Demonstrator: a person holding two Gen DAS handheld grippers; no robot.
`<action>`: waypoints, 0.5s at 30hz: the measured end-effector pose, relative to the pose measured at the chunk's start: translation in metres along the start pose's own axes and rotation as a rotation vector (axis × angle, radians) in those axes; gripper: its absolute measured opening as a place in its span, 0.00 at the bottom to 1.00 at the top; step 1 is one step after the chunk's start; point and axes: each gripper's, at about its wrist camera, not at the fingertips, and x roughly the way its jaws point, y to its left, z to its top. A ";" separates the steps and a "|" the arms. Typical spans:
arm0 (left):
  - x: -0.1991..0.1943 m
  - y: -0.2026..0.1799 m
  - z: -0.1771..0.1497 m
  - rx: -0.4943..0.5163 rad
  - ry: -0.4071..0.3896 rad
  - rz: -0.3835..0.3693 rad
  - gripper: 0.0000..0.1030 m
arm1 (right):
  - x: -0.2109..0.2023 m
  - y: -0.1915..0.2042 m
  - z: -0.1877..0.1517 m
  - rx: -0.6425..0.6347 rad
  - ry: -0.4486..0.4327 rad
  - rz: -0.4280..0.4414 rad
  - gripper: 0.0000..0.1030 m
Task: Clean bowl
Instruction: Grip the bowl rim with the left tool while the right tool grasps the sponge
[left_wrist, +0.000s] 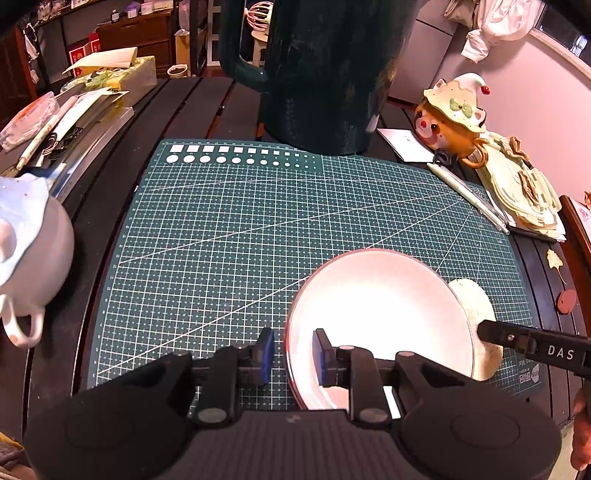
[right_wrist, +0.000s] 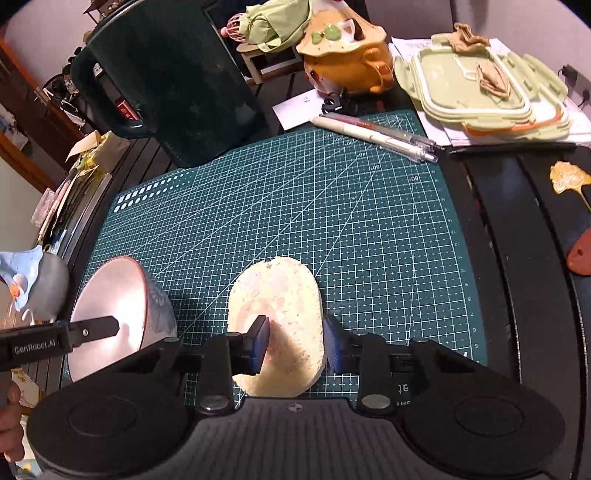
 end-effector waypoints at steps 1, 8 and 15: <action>0.000 0.000 0.000 0.000 0.000 0.000 0.20 | -0.001 0.000 0.000 0.001 -0.001 0.002 0.10; 0.002 0.004 0.001 -0.027 0.010 -0.005 0.21 | -0.039 0.009 0.004 0.023 -0.071 0.093 0.04; 0.001 0.005 0.001 -0.047 0.008 -0.007 0.21 | -0.088 0.053 0.013 -0.081 -0.174 0.119 0.04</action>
